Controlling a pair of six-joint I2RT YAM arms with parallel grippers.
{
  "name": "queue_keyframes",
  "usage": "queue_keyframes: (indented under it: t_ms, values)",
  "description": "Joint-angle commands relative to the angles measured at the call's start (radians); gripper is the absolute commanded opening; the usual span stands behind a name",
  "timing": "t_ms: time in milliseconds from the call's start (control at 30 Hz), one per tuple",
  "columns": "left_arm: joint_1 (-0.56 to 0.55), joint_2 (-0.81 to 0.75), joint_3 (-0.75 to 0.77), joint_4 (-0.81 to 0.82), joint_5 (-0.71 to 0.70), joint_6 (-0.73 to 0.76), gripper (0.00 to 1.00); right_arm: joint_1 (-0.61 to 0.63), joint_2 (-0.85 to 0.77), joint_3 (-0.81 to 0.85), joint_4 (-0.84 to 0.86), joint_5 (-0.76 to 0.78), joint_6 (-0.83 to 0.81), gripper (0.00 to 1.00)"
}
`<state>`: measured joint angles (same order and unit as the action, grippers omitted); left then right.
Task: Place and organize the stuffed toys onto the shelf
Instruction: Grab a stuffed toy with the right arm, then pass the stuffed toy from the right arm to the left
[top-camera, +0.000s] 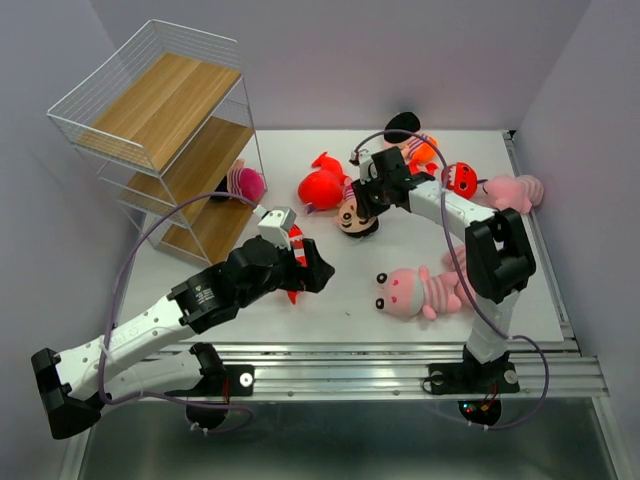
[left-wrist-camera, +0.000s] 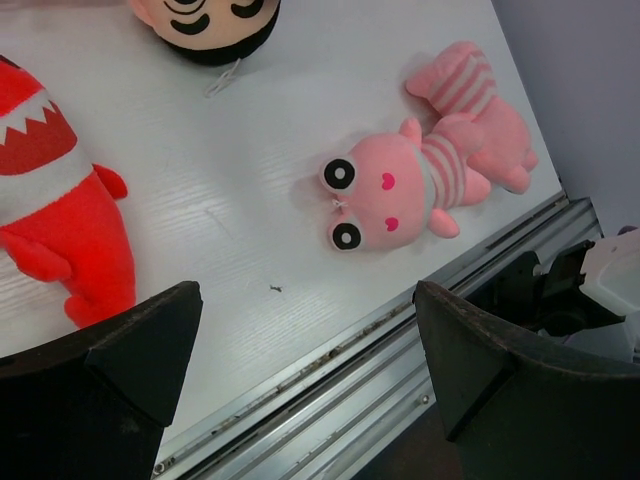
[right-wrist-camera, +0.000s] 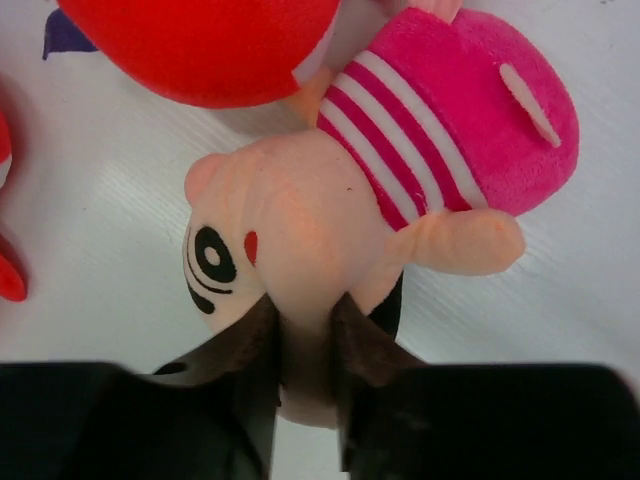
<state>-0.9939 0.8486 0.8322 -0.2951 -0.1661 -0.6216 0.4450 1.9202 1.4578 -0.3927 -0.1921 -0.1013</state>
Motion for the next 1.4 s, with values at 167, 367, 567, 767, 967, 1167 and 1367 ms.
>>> queue_keyframes:
  t_ms: [167, 367, 567, 767, 967, 1167, 1367]
  values:
    - [-0.017, 0.012, -0.014, 0.147, -0.03, 0.095, 0.99, -0.078, -0.143, -0.002, 0.018, -0.031, 0.099, 0.01]
    - [-0.063, 0.07, -0.015, 0.324, -0.049, 0.224, 0.99, -0.259, -0.309, 0.048, -0.046, -0.407, 0.319, 0.01]
    - [-0.092, 0.116, -0.077, 0.606, -0.039, 0.606, 0.99, -0.342, -0.412, 0.039, -0.164, -0.63, 0.4, 0.01]
    - [-0.094, 0.217, -0.068, 0.743, 0.036, 1.018, 0.99, -0.351, -0.564, -0.046, -0.176, -0.753, 0.399, 0.01]
    - [-0.098, 0.29, -0.038, 0.795, 0.004, 1.215, 0.99, -0.351, -0.687, -0.119, -0.227, -0.77, 0.249, 0.02]
    - [-0.115, 0.326, 0.005, 0.823, 0.002, 1.281, 0.99, -0.351, -0.725, -0.162, -0.317, -0.84, 0.153, 0.01]
    - [-0.152, 0.351, 0.039, 0.843, -0.004, 1.3, 0.99, -0.351, -0.736, -0.209, -0.34, -0.843, 0.146, 0.01]
